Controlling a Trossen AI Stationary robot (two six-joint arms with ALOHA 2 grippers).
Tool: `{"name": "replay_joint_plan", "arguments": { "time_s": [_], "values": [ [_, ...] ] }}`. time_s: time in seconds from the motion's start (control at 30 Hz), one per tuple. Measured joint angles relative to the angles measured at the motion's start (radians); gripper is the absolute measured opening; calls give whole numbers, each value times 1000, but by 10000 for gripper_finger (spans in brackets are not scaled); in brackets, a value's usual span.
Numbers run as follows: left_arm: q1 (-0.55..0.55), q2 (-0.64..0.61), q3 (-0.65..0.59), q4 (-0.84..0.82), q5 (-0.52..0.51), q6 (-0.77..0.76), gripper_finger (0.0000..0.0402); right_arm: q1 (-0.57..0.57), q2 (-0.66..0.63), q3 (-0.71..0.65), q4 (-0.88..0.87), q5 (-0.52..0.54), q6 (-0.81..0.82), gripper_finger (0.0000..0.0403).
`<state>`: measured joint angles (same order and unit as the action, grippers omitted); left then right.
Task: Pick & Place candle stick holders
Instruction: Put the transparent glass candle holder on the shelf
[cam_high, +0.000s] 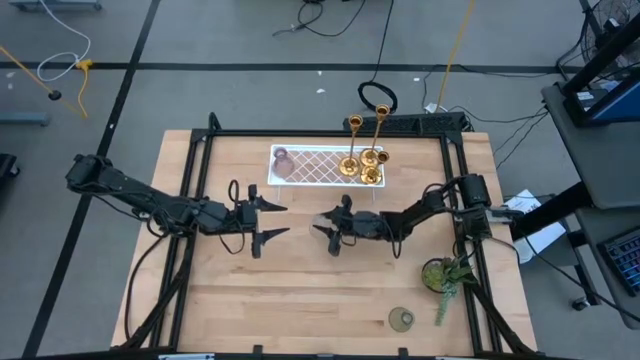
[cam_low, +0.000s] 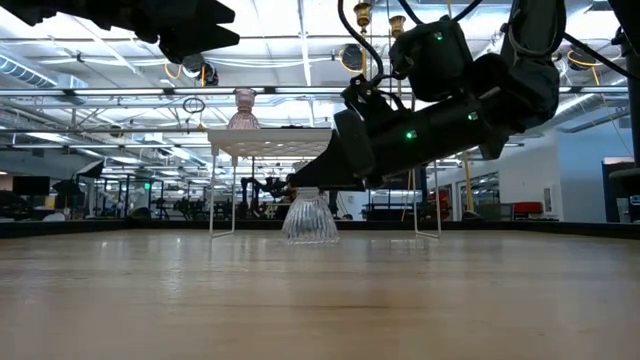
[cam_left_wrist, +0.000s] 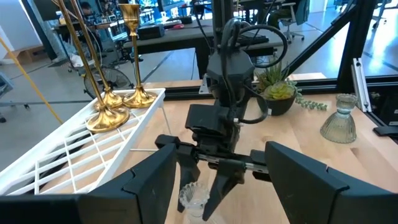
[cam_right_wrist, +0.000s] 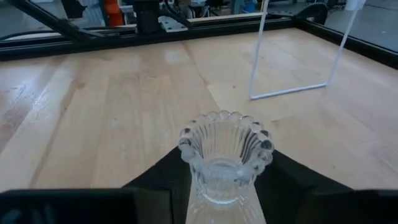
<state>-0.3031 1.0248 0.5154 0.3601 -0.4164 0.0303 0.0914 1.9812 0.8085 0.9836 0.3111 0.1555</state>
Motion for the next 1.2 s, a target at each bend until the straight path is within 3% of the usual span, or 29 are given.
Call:
{"name": "replay_joint_plan", "arguments": {
  "time_s": [0.2,0.3,0.73,0.9,1.03,1.2],
  "values": [
    [0,0,0,0,0,-2,253,11,-5,-2,90,-1,-38,132],
    [0,0,0,0,0,-7,253,24,-23,-1,128,-1,-67,147],
    [-1,0,0,14,50,-7,253,23,-281,0,128,8,-230,135],
    [-1,0,0,40,51,15,253,-21,-306,73,23,112,-290,143],
    [-1,0,0,40,51,18,253,-65,-296,151,-119,118,-310,134],
    [-1,0,0,34,52,18,253,-108,-297,179,-172,280,-308,142]
  ]
}}
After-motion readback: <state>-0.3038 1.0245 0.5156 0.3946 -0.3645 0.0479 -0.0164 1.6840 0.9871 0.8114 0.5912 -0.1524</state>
